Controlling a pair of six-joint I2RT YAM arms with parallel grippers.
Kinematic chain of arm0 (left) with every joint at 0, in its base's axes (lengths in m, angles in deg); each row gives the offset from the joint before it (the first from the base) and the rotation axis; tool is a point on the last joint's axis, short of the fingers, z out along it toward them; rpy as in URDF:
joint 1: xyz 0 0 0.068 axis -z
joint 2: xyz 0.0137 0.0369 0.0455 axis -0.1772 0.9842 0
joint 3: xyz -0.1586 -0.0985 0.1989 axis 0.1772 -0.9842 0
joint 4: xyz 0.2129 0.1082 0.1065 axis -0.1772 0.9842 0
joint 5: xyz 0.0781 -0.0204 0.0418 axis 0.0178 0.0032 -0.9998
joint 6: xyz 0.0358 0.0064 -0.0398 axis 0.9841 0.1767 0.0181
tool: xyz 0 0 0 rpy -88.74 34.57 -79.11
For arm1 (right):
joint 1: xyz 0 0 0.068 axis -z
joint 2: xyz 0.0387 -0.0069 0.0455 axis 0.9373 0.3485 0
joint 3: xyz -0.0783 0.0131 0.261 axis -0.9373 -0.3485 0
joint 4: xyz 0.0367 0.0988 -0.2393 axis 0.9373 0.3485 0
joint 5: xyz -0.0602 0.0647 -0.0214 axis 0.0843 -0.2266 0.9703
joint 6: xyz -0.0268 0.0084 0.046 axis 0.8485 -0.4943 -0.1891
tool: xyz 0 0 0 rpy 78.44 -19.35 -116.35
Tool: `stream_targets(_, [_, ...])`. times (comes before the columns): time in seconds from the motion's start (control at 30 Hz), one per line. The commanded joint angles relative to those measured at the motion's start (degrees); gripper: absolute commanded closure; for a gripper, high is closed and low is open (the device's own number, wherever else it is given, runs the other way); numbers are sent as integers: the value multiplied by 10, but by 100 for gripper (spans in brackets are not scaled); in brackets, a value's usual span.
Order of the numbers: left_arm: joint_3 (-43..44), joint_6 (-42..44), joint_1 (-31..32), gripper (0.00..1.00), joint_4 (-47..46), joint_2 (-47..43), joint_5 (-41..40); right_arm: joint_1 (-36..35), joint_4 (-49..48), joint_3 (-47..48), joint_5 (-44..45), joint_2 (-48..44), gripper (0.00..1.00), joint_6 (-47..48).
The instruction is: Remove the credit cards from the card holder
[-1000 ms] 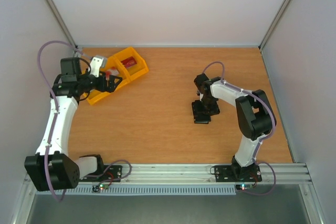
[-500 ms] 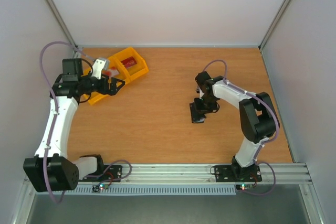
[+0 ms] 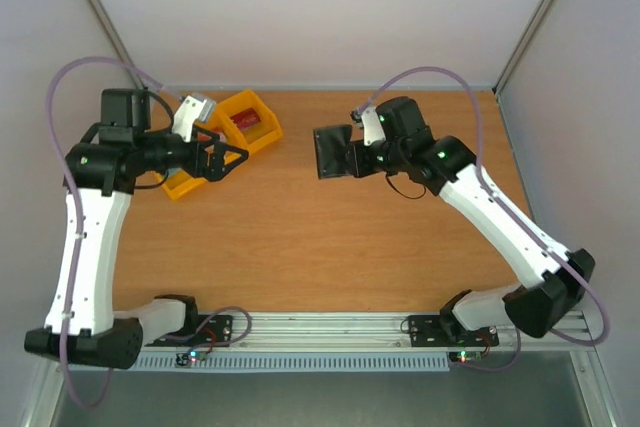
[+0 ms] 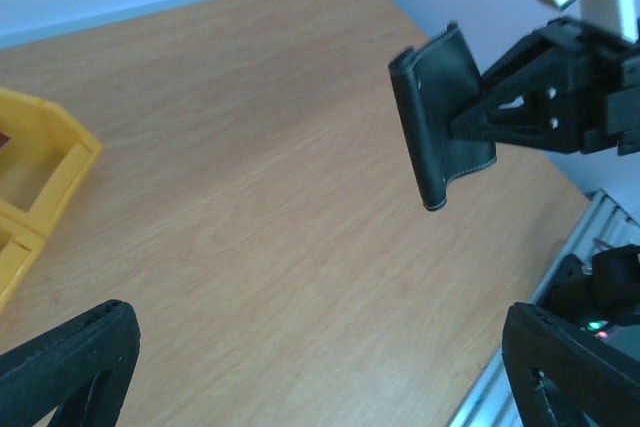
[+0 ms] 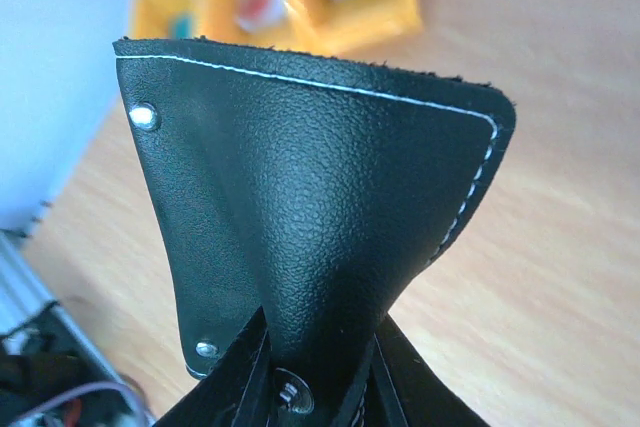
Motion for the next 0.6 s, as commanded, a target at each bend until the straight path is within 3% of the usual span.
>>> stream_targets(0.0, [-13, -53, 39, 1, -12, -63, 42, -48, -81, 27, -25, -33, 93, -12])
stream_targets(0.13, [-111, -97, 167, 1, -158, -113, -16, -93, -144, 34, -19, -51, 93, -23])
stream_targets(0.2, [-144, -111, 202, 1, -211, -122, -27, -107, -165, 34, -19, -59, 93, -28])
stream_targets(0.4, [-205, -163, 213, 2, -353, -133, -30, -154, -208, 30, -22, -60, 94, -17])
stream_targets(0.57, [-216, -194, 214, 15, -395, -108, -27, -172, -239, 17, -51, -54, 93, 10])
